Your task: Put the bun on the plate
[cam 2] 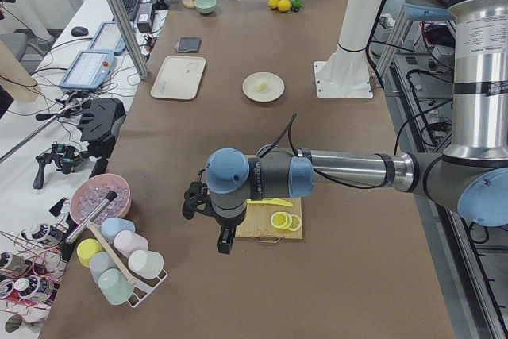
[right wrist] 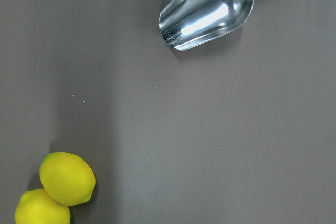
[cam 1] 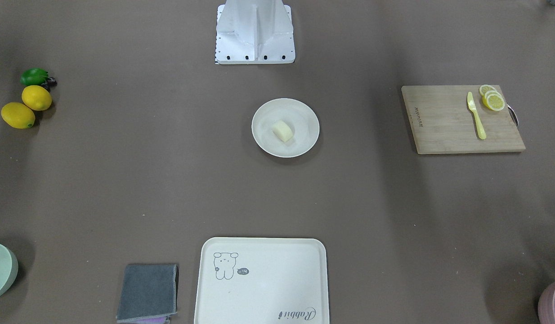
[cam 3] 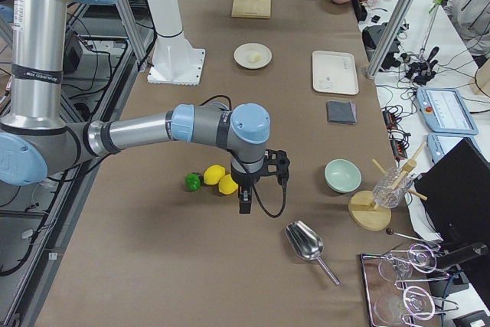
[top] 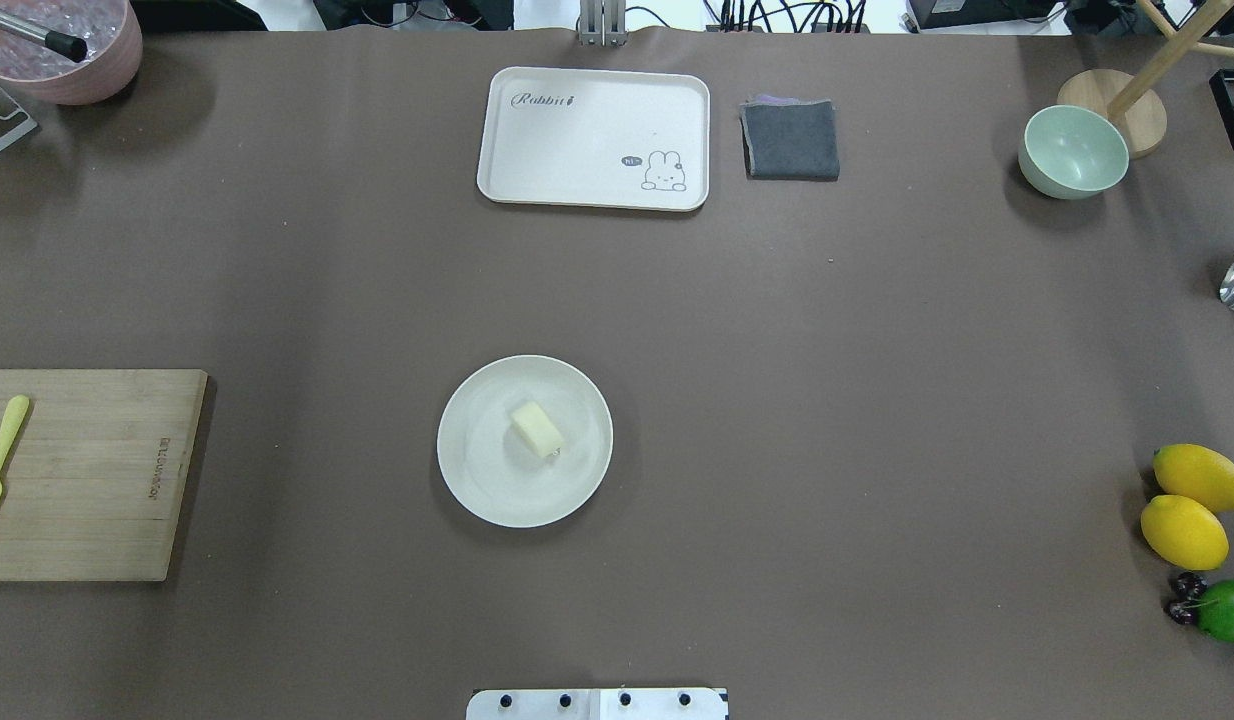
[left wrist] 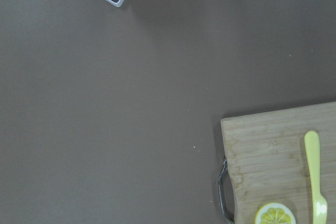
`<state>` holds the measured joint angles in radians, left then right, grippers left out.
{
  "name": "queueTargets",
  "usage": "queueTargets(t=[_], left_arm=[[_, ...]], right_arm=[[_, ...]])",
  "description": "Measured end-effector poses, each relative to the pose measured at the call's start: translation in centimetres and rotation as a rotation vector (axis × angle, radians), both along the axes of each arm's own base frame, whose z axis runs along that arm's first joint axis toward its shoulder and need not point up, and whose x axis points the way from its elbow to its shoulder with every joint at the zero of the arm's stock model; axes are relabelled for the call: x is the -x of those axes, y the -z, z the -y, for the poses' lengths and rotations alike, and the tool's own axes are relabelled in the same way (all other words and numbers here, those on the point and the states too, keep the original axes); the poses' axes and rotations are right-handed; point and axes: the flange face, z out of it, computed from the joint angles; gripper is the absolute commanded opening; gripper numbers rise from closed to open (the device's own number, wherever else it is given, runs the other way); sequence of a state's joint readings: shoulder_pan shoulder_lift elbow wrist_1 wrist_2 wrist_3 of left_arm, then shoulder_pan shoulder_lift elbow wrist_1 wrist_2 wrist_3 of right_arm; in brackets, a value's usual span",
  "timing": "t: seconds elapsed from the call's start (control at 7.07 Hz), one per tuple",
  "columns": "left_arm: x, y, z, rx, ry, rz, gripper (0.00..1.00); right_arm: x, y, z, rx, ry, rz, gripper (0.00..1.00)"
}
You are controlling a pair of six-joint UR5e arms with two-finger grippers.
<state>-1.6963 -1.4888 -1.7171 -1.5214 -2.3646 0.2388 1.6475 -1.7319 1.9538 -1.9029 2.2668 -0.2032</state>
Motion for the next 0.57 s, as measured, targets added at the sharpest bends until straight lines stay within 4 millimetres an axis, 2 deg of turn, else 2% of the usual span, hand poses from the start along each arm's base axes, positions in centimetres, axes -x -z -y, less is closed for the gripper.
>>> queueTargets(t=[0.28,0.57], left_arm=[[0.11,0.35,-0.12,-0.110,0.010,0.014,0.98],[0.16,-0.53,0.07,-0.112,0.016,0.017,0.98]], right_arm=[[0.00,0.03,0.01,-0.001,0.000,0.000,1.00],[0.01,0.02,-0.01,-0.001,0.000,0.001,1.00]])
